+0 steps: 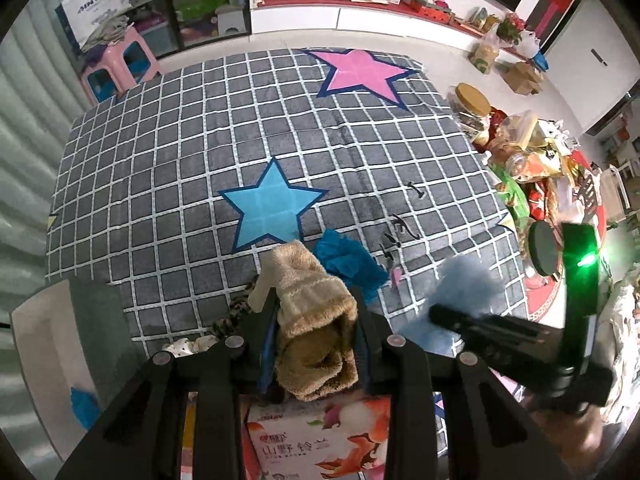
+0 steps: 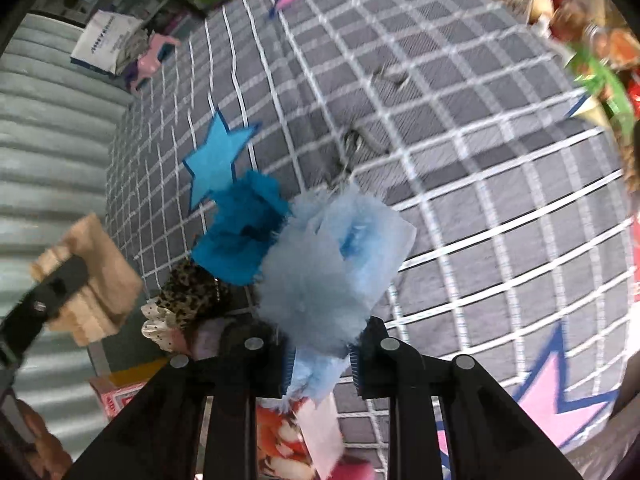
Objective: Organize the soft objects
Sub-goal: 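Lift the fluffy plush and beige sock and carry them toward the white box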
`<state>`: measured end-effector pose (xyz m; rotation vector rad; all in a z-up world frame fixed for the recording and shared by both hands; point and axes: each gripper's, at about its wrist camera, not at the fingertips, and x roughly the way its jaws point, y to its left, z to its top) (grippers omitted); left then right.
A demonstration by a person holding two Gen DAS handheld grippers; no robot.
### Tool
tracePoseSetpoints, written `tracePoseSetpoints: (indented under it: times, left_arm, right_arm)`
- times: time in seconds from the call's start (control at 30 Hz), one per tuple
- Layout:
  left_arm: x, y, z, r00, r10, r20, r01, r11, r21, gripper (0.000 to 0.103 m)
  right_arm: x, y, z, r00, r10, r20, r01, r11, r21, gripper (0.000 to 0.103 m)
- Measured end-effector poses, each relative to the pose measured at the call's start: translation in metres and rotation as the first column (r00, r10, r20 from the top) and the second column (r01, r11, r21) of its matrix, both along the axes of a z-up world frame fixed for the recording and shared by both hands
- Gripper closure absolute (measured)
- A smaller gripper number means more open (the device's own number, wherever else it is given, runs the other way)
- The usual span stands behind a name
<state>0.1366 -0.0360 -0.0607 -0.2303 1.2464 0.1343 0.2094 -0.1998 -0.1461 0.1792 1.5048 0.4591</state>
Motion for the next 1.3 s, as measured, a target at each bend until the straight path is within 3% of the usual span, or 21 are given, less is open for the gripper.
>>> tracePoseSetpoints:
  times: [0.4, 0.7, 1.0, 1.3]
  left_arm:
    - [-0.020, -0.014, 0.018, 0.998, -0.032, 0.049, 0.033, 0.999, -0.021, 0.068]
    - [-0.035, -0.003, 0.034, 0.997, -0.004, 0.082, 0.005, 1.000, -0.015, 0.068]
    - [-0.060, 0.000, 0.040, 0.996, -0.009, 0.093, 0.012, 0.999, -0.040, 0.068]
    - [-0.105, -0.010, 0.042, 0.992, -0.083, 0.090, 0.089, 0.994, -0.062, 0.068]
  right_arm:
    - [-0.012, -0.031, 0.058, 0.993, -0.030, 0.116, 0.032, 0.999, -0.017, 0.080]
    - [-0.018, -0.019, 0.083, 0.987, 0.005, 0.163, -0.004, 1.000, -0.008, 0.080]
    - [-0.035, -0.002, 0.099, 0.981, 0.062, 0.186, -0.061, 0.998, -0.015, 0.080]
    - [-0.077, 0.005, 0.108, 0.978, 0.091, 0.189, -0.086, 0.996, -0.038, 0.080]
